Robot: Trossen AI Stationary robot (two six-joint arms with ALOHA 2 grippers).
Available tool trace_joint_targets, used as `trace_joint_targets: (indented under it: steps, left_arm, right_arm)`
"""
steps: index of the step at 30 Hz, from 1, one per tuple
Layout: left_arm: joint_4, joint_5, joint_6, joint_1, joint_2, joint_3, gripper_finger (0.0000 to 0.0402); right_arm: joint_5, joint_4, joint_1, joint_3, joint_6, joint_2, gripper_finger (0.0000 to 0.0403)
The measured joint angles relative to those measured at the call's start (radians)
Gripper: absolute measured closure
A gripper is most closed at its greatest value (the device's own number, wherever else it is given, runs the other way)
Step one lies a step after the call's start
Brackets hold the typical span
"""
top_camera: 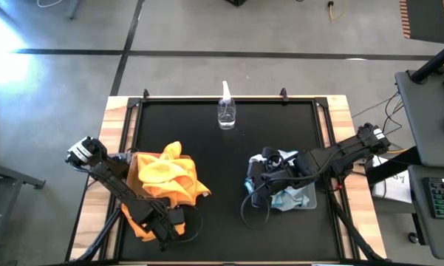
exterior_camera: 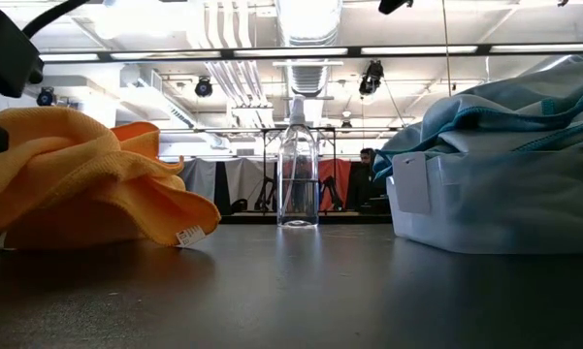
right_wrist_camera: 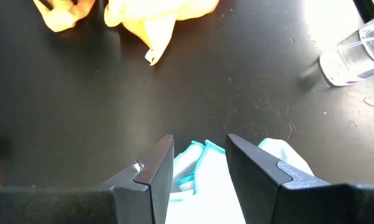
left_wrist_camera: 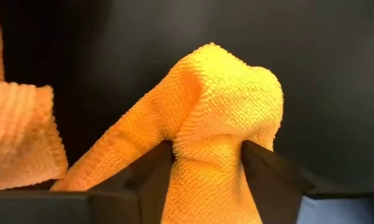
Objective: Sort microfiber towel by color & place in baskets
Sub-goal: Put the orange microfiber cloth into the orange bin
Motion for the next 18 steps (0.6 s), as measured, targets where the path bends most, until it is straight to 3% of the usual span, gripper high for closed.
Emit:
trace_joint_targets:
  steps: [11,18]
  left_arm:
    - [-0.014,0.075,-0.007,0.0,0.0,0.032,0.0389]
    - [-0.106,0.166,-0.048,0.0,0.0,0.157,0.0387]
  right_arm:
    - [0.0,0.0,0.0,0.0,0.008,0.0,0.0261]
    - [0.0,-0.003,0.0,0.0,0.007,0.0,0.0261]
